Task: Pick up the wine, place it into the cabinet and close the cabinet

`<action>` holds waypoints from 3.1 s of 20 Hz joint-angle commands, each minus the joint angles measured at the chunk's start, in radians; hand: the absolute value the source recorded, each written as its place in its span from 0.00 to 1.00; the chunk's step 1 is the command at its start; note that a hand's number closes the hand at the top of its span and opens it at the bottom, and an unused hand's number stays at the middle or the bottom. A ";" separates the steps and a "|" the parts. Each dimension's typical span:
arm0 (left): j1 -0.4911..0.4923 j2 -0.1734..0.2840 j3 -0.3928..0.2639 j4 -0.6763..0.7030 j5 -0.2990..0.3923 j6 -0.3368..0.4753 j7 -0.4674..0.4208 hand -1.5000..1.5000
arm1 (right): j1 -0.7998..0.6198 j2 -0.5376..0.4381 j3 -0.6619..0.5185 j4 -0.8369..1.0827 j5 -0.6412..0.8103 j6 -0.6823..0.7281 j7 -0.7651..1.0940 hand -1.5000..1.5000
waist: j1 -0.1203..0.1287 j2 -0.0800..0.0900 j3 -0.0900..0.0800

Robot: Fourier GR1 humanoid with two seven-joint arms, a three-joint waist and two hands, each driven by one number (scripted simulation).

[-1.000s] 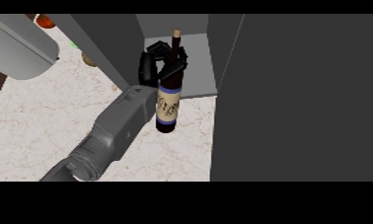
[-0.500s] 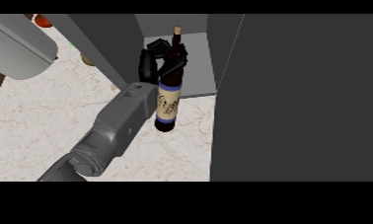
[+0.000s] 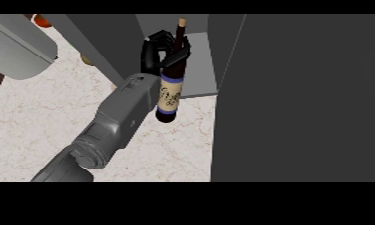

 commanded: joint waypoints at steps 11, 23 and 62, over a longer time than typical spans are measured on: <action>-0.095 0.022 0.016 0.076 -0.014 0.055 0.016 1.00 | 0.029 0.023 0.026 -0.003 -0.001 0.019 -0.013 0.00 | -0.003 0.007 0.001; -0.063 0.067 -0.016 0.077 -0.058 0.123 0.065 0.00 | 0.013 0.008 0.006 -0.005 -0.005 0.025 -0.021 0.00 | -0.027 0.018 0.000; 0.100 -0.001 0.011 -0.227 -0.010 0.009 -0.157 0.00 | 0.001 0.024 0.036 -0.048 0.036 -0.020 0.026 0.00 | 0.048 -0.025 0.001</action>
